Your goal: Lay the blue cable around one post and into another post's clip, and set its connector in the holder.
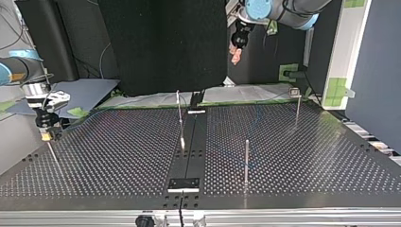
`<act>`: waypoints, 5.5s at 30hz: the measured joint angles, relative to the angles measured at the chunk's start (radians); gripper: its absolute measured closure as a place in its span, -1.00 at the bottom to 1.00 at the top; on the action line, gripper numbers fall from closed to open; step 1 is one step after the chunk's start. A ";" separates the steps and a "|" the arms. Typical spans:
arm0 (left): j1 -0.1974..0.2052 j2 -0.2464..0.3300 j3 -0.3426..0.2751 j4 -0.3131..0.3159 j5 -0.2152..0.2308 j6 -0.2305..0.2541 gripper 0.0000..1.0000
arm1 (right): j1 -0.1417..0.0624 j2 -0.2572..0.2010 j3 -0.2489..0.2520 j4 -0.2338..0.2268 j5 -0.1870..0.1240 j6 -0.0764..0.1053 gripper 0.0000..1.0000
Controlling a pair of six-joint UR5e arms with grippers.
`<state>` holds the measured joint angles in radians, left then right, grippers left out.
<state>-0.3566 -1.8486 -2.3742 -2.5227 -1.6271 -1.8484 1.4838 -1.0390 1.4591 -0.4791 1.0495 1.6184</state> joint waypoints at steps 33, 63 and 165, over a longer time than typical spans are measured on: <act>0.005 0.000 0.003 0.284 -0.135 0.217 -1.00 | 0.000 0.000 0.000 0.000 0.000 0.000 -0.97; 0.008 0.000 0.002 0.380 -0.214 0.374 -1.00 | 0.000 0.000 0.000 0.000 0.000 0.000 -0.97; 0.008 0.000 0.002 0.380 -0.214 0.374 -1.00 | 0.000 0.000 0.000 0.000 0.000 0.000 -0.97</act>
<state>-0.3485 -1.8489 -2.3727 -2.1431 -1.8415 -1.4743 1.4837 -1.0390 1.4591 -0.4791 1.0495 1.6185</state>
